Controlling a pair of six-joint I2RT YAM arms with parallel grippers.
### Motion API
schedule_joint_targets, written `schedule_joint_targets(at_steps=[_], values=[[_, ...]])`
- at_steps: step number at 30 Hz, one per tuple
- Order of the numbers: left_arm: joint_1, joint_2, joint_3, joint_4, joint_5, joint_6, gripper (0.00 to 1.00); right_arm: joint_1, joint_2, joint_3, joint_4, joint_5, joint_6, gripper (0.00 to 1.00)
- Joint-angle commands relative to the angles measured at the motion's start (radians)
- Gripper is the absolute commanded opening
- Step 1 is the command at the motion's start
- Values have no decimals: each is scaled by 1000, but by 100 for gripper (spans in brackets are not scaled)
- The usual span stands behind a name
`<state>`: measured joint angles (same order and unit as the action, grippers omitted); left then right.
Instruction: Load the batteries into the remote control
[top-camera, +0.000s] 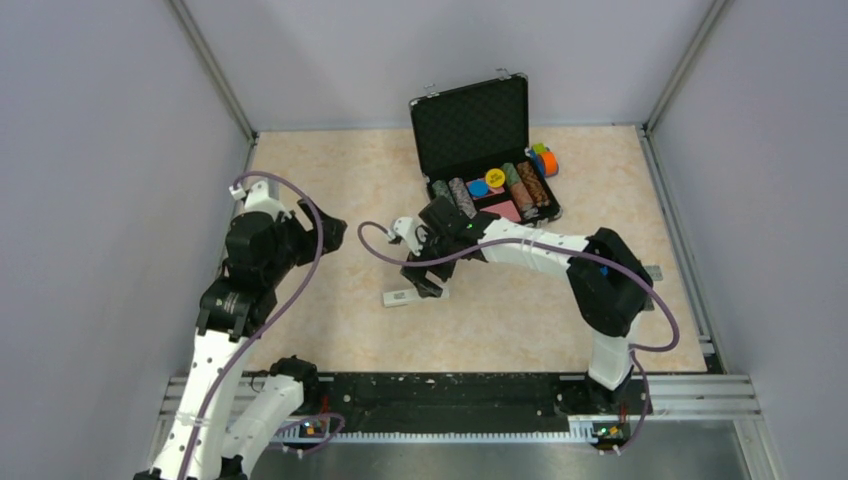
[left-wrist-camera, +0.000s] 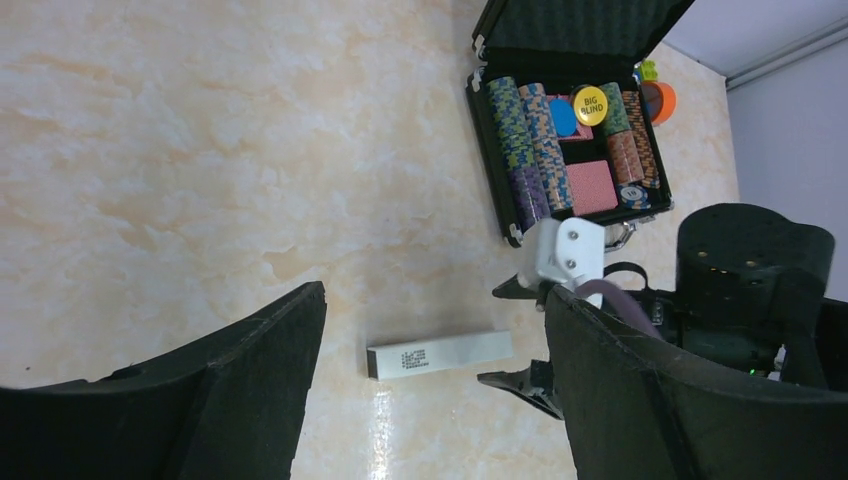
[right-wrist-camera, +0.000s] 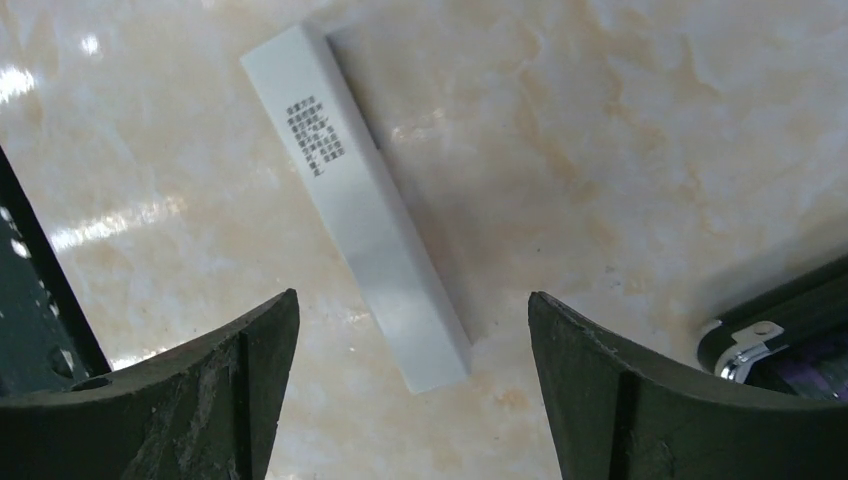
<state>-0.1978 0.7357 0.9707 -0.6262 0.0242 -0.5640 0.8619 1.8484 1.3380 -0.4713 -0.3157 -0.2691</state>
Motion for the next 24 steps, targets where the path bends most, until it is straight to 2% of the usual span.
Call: schedule_joint_targets(at_steps=[1,8,11,16,18,22,24], values=[[6,-38,23,-24,-14,-6,85,36,17,36,-97,-8,-169,82],[6,-59,-7,-20,-51,-25,84,63,47,3,-79,71,-219,81],[6,-63,-12,-21,-56,-32,84,70,85,15,-47,144,-244,78],[6,-60,17,-47,-77,-16,84,70,114,44,-43,156,-269,71],[6,-56,29,-61,-85,-9,84,70,116,39,-44,151,-269,64],[8,-53,50,-77,-84,-8,84,71,113,24,-41,130,-240,42],[8,-57,61,-83,-78,-7,84,71,106,19,-34,123,-201,36]])
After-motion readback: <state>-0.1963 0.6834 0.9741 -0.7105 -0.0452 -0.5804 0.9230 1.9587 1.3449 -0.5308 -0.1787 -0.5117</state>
